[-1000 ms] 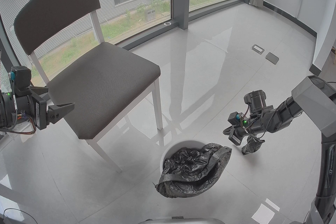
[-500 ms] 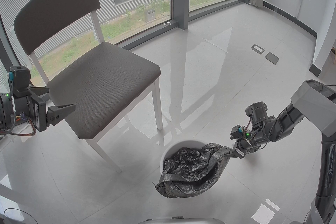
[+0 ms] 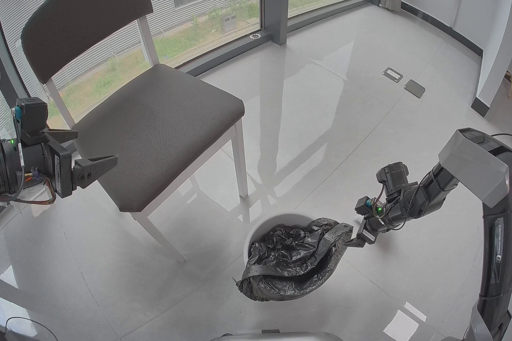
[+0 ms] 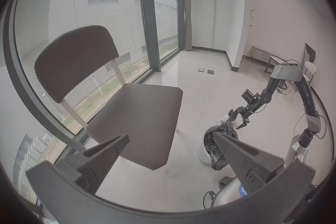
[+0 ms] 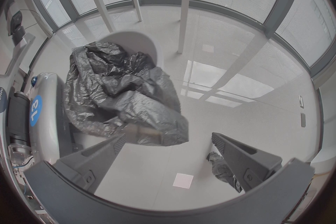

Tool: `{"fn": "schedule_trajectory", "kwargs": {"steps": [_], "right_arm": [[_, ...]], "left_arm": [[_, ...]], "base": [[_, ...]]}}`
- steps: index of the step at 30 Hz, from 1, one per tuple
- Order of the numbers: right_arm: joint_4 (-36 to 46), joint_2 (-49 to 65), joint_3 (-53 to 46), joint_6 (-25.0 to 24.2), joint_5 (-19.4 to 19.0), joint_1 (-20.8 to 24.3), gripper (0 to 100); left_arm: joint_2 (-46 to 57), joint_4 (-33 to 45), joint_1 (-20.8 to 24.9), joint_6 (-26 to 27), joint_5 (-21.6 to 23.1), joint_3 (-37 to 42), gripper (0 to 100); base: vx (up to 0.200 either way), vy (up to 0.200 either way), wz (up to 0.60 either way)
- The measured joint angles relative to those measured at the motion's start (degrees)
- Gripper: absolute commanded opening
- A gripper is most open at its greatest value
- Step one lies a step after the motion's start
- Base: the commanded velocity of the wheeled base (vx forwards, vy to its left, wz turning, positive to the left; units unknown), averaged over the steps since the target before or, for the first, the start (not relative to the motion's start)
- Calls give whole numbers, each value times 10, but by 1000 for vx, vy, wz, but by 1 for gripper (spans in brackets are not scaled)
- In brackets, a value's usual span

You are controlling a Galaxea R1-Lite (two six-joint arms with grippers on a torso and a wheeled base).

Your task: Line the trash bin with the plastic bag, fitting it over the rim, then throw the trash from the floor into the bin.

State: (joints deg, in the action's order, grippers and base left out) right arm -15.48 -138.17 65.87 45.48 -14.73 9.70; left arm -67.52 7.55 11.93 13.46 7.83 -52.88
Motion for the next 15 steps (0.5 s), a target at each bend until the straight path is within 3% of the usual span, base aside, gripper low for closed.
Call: {"fn": "schedule_trajectory", "kwargs": {"steps": [15], "right_arm": [[1, -33, 51, -1, 0, 7, 100]], "left_arm": [[-10, -9, 0, 0, 9, -5, 100]], "base": [[0, 0, 0]]}}
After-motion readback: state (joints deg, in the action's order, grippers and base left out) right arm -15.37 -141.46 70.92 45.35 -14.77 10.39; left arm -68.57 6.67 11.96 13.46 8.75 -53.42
